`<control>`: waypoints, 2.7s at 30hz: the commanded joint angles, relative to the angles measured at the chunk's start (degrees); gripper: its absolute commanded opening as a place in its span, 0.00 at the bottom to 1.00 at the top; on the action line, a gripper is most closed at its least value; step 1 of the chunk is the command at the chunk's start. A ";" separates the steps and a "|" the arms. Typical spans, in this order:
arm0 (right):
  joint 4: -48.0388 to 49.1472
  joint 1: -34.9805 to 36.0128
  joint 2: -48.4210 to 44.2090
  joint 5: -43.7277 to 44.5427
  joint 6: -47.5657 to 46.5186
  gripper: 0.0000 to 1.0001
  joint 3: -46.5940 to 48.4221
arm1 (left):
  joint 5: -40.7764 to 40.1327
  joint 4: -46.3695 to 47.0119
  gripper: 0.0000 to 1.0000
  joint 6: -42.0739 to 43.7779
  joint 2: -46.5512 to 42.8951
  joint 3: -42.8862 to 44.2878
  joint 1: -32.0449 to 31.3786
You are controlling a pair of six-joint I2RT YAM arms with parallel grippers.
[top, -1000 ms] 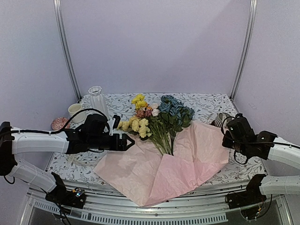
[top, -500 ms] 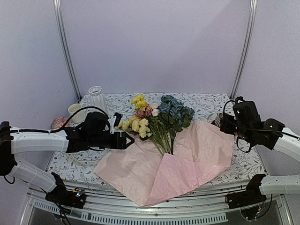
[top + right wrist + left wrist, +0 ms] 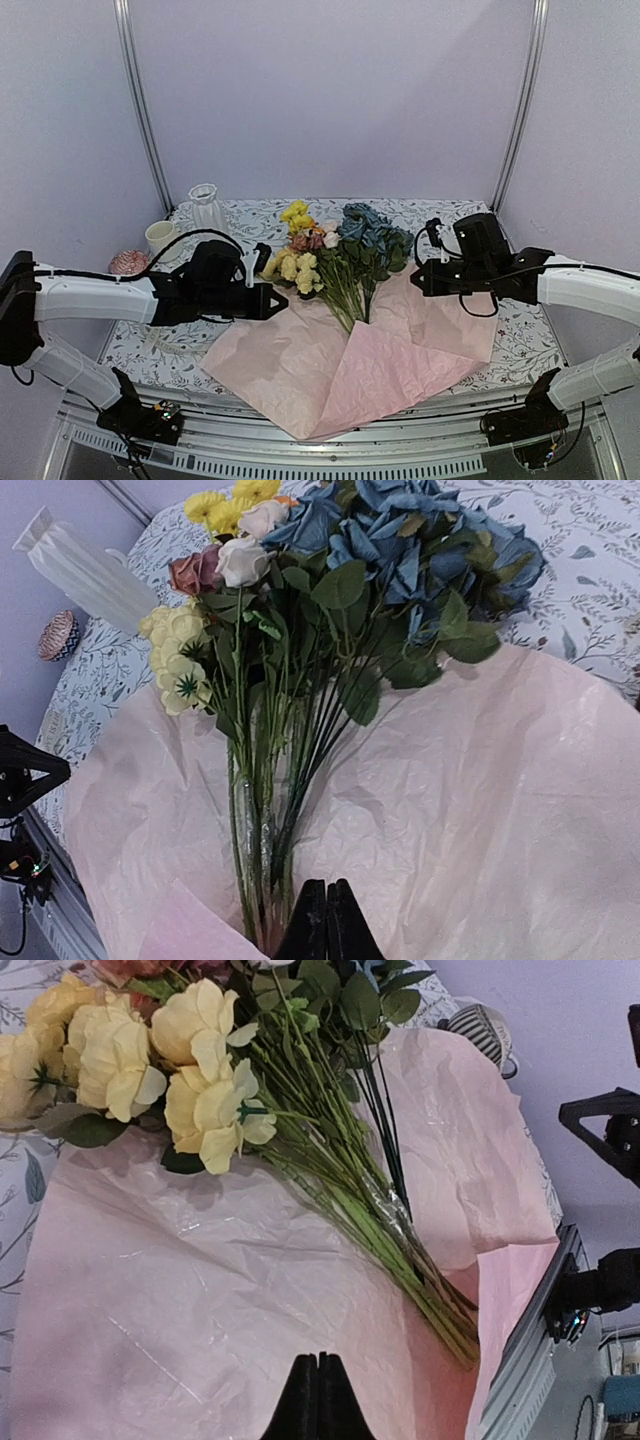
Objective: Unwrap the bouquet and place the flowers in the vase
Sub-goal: Unfold the two-thirds folded wrapping paper into folded wrapping paper, then adjust the 1/4-folded wrapping paper at the center of the board.
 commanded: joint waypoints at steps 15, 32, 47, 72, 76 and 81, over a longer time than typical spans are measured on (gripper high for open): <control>15.86 -7.06 14.08 -8.62 5.90 0.01 -9.08 | -4.82 1.10 0.00 0.06 9.86 -0.38 -0.77; 11.79 -14.06 11.93 -2.06 8.66 0.02 -15.66 | -11.18 -7.04 0.00 -1.53 8.37 -2.01 -0.65; 1.39 -15.31 2.21 14.20 16.93 0.01 -15.65 | -15.75 -11.71 0.00 -1.58 2.74 -1.10 -0.63; 10.39 -15.32 13.13 -6.18 6.42 0.02 -13.43 | -7.34 -8.19 0.00 -0.58 9.20 0.00 -0.65; 9.41 -15.34 13.14 0.46 10.17 0.02 -14.95 | -9.02 -10.10 0.00 -0.76 10.09 0.14 -0.66; 5.93 -15.53 12.05 6.58 15.18 0.02 -15.15 | -12.61 -14.16 0.00 -1.68 10.95 0.84 -0.64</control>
